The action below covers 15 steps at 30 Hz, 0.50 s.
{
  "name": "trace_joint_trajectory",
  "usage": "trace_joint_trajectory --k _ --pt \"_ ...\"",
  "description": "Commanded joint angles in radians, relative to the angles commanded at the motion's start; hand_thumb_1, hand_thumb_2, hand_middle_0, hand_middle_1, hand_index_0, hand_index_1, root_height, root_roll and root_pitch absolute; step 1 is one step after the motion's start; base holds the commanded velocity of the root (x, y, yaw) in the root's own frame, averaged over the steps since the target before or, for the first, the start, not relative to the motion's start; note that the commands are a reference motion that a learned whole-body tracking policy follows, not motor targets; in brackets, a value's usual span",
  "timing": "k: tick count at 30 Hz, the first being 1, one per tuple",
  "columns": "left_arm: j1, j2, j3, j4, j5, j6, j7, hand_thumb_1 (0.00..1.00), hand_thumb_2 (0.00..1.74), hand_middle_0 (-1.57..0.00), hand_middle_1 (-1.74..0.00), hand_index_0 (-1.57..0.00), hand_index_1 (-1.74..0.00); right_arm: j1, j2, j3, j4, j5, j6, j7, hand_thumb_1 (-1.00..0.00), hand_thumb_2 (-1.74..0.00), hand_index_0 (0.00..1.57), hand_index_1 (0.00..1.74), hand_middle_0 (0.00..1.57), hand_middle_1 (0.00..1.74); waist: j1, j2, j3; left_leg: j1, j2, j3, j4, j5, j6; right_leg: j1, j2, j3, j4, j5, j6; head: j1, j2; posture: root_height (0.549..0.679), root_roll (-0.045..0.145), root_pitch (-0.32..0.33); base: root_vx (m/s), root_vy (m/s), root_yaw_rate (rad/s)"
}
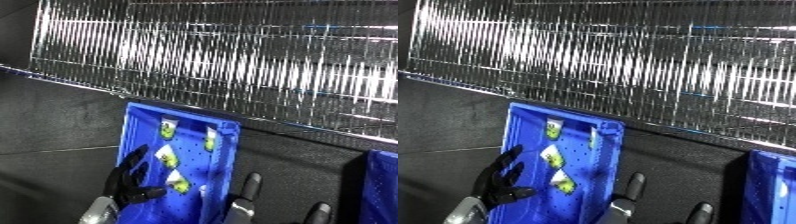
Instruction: Pick up the object and place it into the box
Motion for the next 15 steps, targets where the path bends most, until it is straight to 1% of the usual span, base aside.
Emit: trace_joint_trajectory --k 4,8,11,15 --pt "-0.004 -0.014 -0.016 0.001 0.018 0.014 -0.011 0.0 0.0 0.0 0.0 0.0 0.0 -0.002 0.003 -0.004 -0.003 -0.003 0.006 -0.009 0.0 0.0 0.0 0.0 0.0 0.0 -0.009 0.005 0.0 0.003 0.003 0.006 0.003 -0.002 0.002 -0.003 0.0007 0.007 -0.003 0.009 0.0025 0.067 0.01 0.642 0.032 0.088 -0.027 -0.001 -0.087" --pt "-0.014 -0.033 -0.039 -0.007 0.029 0.015 -0.017 0.0 0.0 0.0 0.0 0.0 0.0 -0.011 0.003 -0.008 0.008 -0.012 0.008 -0.006 0.0 0.0 0.0 0.0 0.0 0.0 -0.019 0.012 0.0 0.01 0.006 0.012 -0.003 0.0 0.0036 -0.004 0.0046 0.015 -0.009 0.018 0.0048 0.182 0.011 0.642 0.032 0.086 -0.032 0.018 -0.096" --pt "-0.023 -0.047 -0.059 -0.019 0.023 0.019 -0.012 0.0 0.0 0.0 0.0 0.0 0.0 -0.022 0.0 -0.013 0.018 -0.019 0.012 -0.005 0.0 0.0 0.0 0.0 0.0 0.0 -0.024 0.02 0.0 0.016 0.009 0.014 -0.011 0.005 0.003 -0.005 0.0046 0.018 -0.008 0.022 0.0074 0.246 -0.009 0.642 0.032 0.084 -0.033 0.021 -0.068" --pt "-0.031 -0.059 -0.077 -0.03 0.021 0.027 -0.005 0.0 0.0 0.0 0.0 0.0 0.0 -0.032 -0.009 -0.022 0.033 -0.027 0.017 0.001 0.0 0.0 0.0 0.0 0.0 0.0 -0.028 0.032 0.0 0.032 0.01 0.013 -0.029 0.014 0.0 0.003 0.0001 0.019 -0.011 0.026 0.0118 0.325 -0.05 0.643 0.032 0.078 -0.017 0.013 -0.032"
